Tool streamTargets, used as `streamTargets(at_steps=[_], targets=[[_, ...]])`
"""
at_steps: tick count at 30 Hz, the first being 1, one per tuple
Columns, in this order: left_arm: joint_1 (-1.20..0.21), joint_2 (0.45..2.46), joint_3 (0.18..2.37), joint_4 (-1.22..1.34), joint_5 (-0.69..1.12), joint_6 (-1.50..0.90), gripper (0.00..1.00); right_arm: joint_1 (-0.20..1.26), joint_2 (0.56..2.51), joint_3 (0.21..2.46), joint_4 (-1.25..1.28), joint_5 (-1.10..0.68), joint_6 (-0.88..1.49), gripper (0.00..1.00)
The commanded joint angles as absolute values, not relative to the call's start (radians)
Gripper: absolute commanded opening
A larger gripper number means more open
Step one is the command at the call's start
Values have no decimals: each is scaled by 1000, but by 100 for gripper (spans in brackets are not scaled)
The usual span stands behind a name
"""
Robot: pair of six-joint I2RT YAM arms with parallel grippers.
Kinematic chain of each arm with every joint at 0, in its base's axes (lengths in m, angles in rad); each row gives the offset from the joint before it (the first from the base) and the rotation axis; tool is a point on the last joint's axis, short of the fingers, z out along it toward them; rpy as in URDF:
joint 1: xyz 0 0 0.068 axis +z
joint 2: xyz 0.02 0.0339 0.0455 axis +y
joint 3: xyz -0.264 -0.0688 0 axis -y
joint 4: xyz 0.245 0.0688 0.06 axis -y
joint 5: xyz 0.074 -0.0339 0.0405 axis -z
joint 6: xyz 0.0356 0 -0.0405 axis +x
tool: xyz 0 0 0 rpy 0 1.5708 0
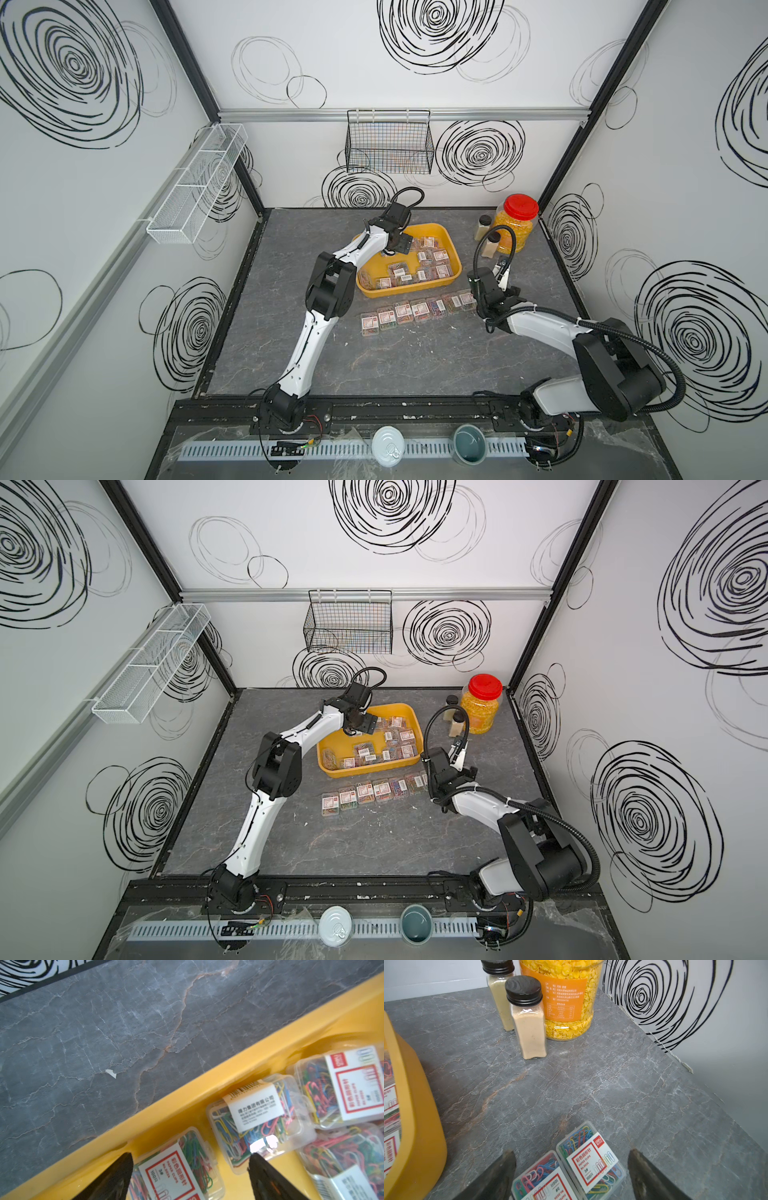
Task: Take the paper clips out of the storage box
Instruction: Pick up the boxed paper clips from the storage box.
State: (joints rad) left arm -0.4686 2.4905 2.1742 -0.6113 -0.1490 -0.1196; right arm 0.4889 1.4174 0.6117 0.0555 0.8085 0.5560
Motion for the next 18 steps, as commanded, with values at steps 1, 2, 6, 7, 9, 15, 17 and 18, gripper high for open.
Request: streamTargets(at_steps=[1,2,6,7,9,15,17,18], targets=[[-476,2496,2120,-648,-154,-93,90,496,1423,638,31,838,559,87],[-477,2486,2101,-645,-145,-96,90,496,1421,637,32,838,559,87],[-477,2434,2000,-611,-107,-119,89,496,1418,634,34,836,559,87],[-479,2419,1971,-597,-95,-125,89,497,1418,634,34,836,558,87],[-478,2388,1917,-580,-80,-136,89,498,1416,632,35,837,558,87],[-485,2298,1790,-529,-35,-165,87,499,1421,637,34,839,557,87],[-500,2254,1728,-505,-43,-175,87,496,1426,640,32,842,557,87],[-506,2233,1701,-490,-45,-178,87,500,1426,640,34,844,558,87]])
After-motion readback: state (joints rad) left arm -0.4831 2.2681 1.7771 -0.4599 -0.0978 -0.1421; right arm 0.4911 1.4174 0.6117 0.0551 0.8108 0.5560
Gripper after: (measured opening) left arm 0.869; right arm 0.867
